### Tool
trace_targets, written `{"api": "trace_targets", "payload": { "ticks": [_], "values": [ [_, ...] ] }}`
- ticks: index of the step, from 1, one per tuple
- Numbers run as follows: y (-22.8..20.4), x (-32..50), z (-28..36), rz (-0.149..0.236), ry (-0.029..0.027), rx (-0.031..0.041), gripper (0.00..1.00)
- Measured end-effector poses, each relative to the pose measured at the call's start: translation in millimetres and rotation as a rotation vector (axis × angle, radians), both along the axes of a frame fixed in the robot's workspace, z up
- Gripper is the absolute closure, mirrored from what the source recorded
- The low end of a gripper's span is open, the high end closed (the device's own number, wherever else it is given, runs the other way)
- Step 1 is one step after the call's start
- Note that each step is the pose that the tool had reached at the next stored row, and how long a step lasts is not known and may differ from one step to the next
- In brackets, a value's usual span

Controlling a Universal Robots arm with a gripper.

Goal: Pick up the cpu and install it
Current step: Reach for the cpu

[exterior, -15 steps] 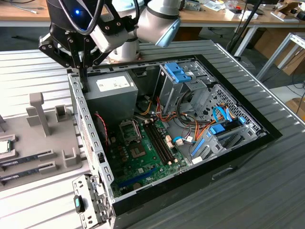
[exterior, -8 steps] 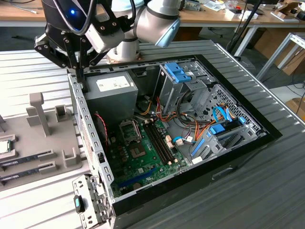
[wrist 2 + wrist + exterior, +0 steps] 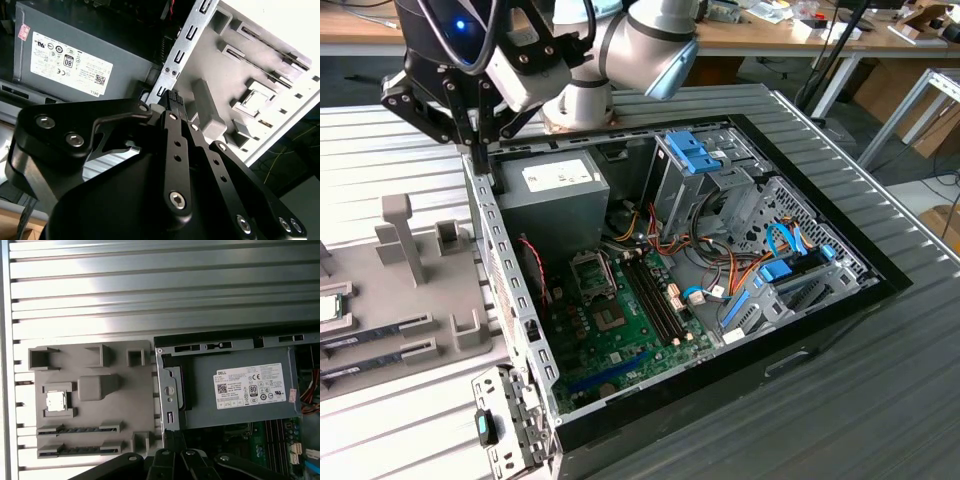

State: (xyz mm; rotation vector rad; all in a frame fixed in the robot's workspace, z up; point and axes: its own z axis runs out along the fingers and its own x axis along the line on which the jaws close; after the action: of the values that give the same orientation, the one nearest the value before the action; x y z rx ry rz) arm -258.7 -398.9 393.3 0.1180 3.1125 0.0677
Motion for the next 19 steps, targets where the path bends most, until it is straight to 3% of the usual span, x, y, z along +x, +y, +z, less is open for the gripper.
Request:
{"api": "trace_targets", "payload": {
  "ticks": [19],
  "values": [
    [0.0, -18.1, 0.0, 0.000, 0.0000, 0.0000, 0.89]
  ]
}}
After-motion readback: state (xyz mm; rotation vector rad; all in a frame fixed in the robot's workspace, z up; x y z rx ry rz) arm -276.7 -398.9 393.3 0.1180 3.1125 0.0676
